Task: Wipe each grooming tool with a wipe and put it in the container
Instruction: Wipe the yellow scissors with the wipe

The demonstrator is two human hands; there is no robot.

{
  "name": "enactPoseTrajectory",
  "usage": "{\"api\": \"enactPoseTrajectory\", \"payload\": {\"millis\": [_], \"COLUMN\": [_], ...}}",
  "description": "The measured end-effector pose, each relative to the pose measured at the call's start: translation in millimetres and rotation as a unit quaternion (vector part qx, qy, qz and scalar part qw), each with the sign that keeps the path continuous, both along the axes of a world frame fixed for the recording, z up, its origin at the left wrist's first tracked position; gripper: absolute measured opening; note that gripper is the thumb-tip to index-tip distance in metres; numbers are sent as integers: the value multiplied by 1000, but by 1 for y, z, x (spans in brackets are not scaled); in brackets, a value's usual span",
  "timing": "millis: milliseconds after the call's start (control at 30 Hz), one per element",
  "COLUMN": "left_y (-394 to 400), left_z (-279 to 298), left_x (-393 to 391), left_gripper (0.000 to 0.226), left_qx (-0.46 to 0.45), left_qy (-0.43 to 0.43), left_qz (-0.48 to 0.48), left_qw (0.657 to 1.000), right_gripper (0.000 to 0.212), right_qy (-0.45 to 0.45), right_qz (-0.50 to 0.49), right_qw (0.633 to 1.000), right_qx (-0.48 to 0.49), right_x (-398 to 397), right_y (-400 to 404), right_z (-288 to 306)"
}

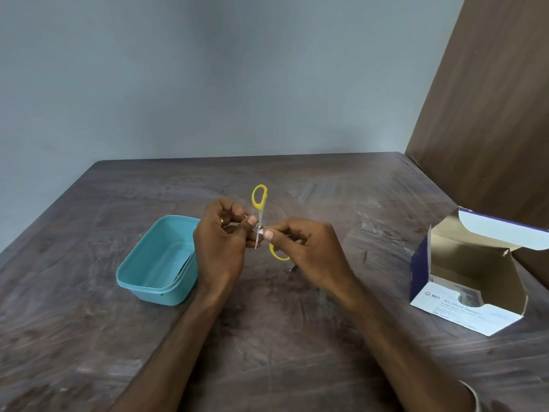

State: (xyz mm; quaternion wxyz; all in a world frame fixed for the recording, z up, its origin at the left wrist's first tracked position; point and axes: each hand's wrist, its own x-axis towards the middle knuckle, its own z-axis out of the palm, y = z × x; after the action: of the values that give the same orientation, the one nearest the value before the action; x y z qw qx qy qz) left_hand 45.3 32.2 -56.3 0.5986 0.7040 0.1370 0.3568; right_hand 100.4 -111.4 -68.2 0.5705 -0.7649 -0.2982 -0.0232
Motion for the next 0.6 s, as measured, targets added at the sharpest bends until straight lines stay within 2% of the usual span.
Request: {"api": "enactPoseTrajectory", "payload": {"millis": [100, 233, 300, 600], "left_y": [0, 0, 0, 3], "left_z": [0, 0, 0, 2], "left_x": [0, 0, 1, -1], "left_gripper": [25, 30, 31, 42], "left_qx": [-6, -15, -15, -37], "left_qy": [0, -6, -8, -29], "left_qz": [-6, -29, -36, -37], "left_qw": [1000, 999, 999, 998], "right_gripper": [16, 5, 10, 33], "right_qy": [82, 159, 187, 242], "right_qz": [7, 23, 26, 45], "right_qw": [996, 983, 976, 956], "right_qx": [43, 88, 109, 161], "right_x": [0, 1, 0, 4], "right_y": [0, -2, -1, -6], "right_z": [3, 7, 8, 11]}}
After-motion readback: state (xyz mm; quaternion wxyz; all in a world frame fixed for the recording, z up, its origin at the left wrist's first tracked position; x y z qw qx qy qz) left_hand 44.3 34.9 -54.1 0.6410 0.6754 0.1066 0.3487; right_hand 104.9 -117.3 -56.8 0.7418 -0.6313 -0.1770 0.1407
